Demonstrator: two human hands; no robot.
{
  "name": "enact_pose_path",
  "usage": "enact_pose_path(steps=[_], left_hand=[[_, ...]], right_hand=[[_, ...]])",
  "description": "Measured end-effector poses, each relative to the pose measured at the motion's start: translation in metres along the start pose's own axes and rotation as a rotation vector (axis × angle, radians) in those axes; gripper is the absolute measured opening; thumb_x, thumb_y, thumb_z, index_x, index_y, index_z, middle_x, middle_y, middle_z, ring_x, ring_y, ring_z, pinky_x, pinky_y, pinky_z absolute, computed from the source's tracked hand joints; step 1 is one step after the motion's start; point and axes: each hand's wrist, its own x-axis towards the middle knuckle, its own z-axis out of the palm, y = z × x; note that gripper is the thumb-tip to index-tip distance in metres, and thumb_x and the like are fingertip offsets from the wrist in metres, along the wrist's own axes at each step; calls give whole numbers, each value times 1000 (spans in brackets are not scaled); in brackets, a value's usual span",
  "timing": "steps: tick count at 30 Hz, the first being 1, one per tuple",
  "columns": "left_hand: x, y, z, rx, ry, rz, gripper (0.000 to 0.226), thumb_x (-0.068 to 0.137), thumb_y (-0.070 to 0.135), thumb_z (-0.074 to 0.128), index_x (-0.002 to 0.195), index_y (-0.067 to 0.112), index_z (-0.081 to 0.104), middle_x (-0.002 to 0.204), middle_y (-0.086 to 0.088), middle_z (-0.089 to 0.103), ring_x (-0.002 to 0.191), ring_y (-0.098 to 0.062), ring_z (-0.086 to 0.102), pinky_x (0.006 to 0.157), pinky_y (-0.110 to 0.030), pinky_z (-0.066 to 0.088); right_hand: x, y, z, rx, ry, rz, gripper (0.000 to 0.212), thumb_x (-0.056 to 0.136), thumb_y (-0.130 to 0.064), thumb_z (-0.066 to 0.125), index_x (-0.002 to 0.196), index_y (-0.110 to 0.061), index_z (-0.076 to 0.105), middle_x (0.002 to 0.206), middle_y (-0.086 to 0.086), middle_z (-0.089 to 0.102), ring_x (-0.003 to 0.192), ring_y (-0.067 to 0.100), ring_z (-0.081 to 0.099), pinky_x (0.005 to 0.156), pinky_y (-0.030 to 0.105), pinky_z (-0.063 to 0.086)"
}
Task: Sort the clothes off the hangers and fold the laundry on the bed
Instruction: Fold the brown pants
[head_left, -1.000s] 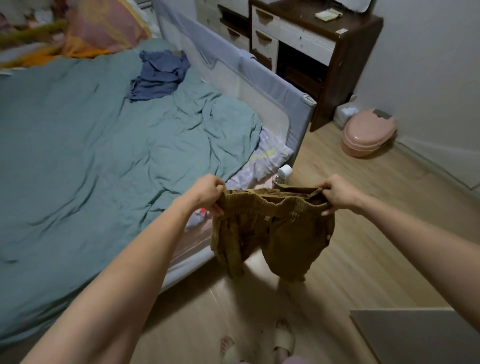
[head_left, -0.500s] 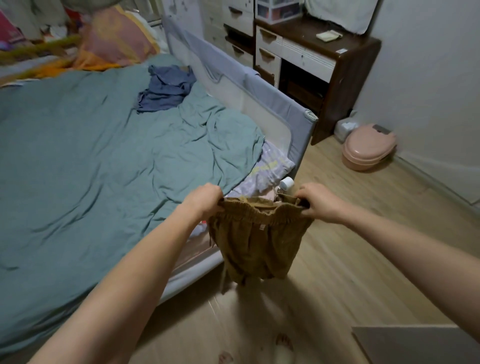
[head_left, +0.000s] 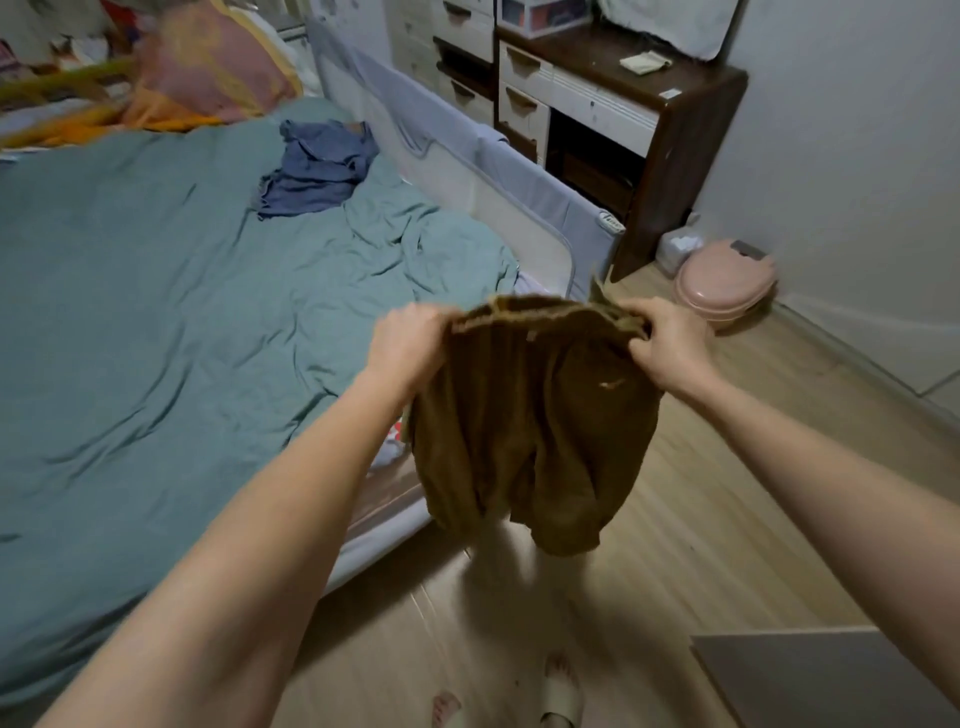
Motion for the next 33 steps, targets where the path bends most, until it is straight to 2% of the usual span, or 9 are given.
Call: enact_pose_path(steps=[3,4,7,10,14,20,25,29,33], left_hand=[[-47,7,49,76,-589,125,20,87,18,53,103,12,62,111,-13,65,99,-32,62,80,-36,52],[-50,6,53,91,-602,111,22,87,19,52,105,13,61,112,-12,64,101,-31,62,77,-33,49],[-37,2,46,149,-383,85,26,87,16,49,110,15,62,114,-10,64,108,-30,60,73,-31,41],[-36,-6,50,108,-254,156,24,86,10,50,104,13,64,111,-8,60,106,-29,57,74,-32,40],[-52,-12,71,-238,-222,322,25,74,-3,56,88,14,69,100,-5,54,93,-28,57,75,-40,48],[-68,14,65,-233,-279,379,32,74,6,55,99,23,63,94,3,60,95,-19,49,74,-37,45],[-71,21,70,-295,-349,375,26,73,6,57,86,26,47,83,9,48,88,-18,54,64,-30,38],[-75,24,68,-547,-501,301,41,75,3,47,113,20,48,90,0,54,87,-24,56,68,-33,43],[-77,30,67,-620,-422,337,63,83,46,35,141,23,35,94,-5,57,90,-24,55,78,-37,47]], right_hand=[[-47,20,32,-14,-639,-235,56,69,-8,52,113,-38,69,96,-12,70,93,14,65,78,28,49],[-52,25,40,7,-711,-276,56,65,-11,50,111,-37,70,95,-15,70,94,12,65,80,30,50],[-42,16,38,236,-638,-207,57,73,-4,55,123,-31,64,104,-15,67,96,8,63,82,24,50],[-40,5,36,205,-588,-140,66,78,-5,69,139,-21,48,103,-5,60,86,7,54,71,10,40],[-37,0,34,73,-769,-32,79,70,-34,83,137,-9,50,132,5,56,117,19,54,94,23,44],[-39,2,48,208,-844,53,50,72,-15,82,118,-16,64,104,-1,70,87,6,64,73,13,50],[-40,13,51,611,-956,287,34,83,-20,72,116,-14,67,104,4,73,98,18,69,92,30,53],[-36,24,49,603,-913,324,23,94,-14,58,115,-11,68,100,8,73,85,16,71,68,20,56],[-30,25,48,610,-792,312,23,89,-19,66,109,-10,71,90,7,74,68,9,69,60,17,52]])
